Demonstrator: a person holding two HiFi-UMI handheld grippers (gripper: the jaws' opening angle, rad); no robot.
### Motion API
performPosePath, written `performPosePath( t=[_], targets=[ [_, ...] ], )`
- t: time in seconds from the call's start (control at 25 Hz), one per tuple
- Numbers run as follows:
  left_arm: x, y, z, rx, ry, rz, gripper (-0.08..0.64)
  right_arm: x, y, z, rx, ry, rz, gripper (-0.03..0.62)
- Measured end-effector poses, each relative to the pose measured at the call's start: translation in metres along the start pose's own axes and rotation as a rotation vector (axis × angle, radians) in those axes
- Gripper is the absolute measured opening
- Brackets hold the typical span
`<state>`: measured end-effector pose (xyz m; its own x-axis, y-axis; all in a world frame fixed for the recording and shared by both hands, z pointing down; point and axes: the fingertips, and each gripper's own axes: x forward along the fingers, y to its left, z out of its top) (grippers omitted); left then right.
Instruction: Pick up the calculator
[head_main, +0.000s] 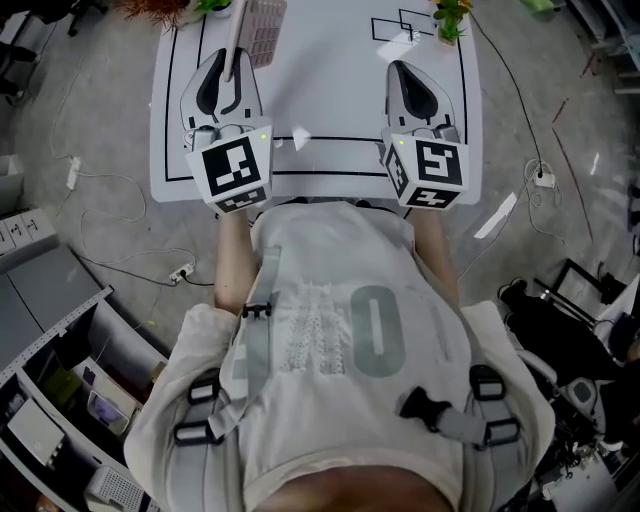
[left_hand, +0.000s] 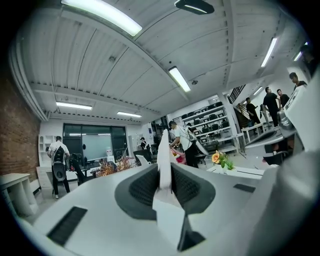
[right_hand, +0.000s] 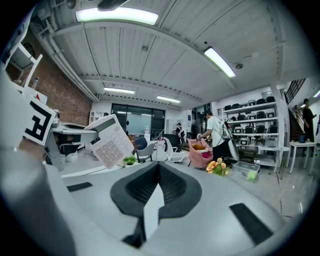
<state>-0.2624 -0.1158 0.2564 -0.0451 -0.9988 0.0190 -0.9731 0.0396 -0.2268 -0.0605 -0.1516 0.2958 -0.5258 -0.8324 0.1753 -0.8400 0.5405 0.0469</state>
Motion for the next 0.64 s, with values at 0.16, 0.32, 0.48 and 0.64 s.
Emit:
performPosePath(
  t=[0.16,0.32,0.48,0.64],
  targets=[
    [-0.002,-0.001,0.004,-0.007,-0.009,-0.004,0.081,-0.005,-0.002,-0.001,0.005,0.002,-0.008,0.008],
    [-0.002,-0.004,0.002,-0.012,-0.008,-0.009,0.081,-0.009,-0.004,-0.005,0.006,0.007,-0.012,0.008],
    [-0.001,-0.006,0.002,-0.009,-0.010,-0.013,0.080,-0.011,-0.008,-0.005,0.003,0.005,-0.021,0.008],
    [-0.001,-0.008,0.007,-0.011,-0.017,-0.018,0.081,-0.013,-0.013,-0.003,0.000,0.005,-0.032,0.008]
  ],
)
